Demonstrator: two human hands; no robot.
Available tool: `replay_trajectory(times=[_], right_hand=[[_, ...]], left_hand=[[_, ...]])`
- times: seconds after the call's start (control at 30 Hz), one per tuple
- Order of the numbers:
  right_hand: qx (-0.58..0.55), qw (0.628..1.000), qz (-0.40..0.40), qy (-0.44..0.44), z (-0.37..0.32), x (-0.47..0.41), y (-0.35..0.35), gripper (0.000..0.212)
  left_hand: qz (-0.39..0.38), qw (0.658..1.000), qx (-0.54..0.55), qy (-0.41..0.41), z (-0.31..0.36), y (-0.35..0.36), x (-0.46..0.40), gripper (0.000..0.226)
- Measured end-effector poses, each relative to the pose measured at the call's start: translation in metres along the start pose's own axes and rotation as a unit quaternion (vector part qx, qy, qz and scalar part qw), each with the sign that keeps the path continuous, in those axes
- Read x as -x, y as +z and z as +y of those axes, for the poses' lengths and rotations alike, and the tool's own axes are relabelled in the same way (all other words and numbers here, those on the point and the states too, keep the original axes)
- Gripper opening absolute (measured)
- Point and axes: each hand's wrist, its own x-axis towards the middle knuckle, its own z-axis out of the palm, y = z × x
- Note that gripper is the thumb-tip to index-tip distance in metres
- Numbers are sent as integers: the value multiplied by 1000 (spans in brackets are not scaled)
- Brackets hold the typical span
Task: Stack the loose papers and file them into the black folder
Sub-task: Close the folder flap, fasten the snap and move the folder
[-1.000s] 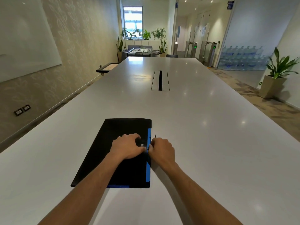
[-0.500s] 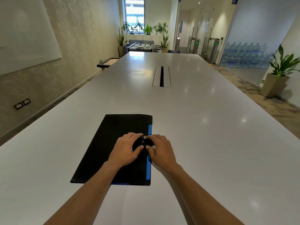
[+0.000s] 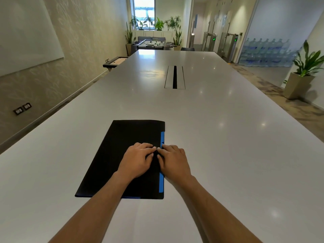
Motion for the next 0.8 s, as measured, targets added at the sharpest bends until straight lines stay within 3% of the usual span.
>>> replay_trajectory(times=[0.8], right_hand=[[25,1000,-13,-4,-3,3,0,47]], left_hand=[[8,1000,-6,9,0,1,0,35]])
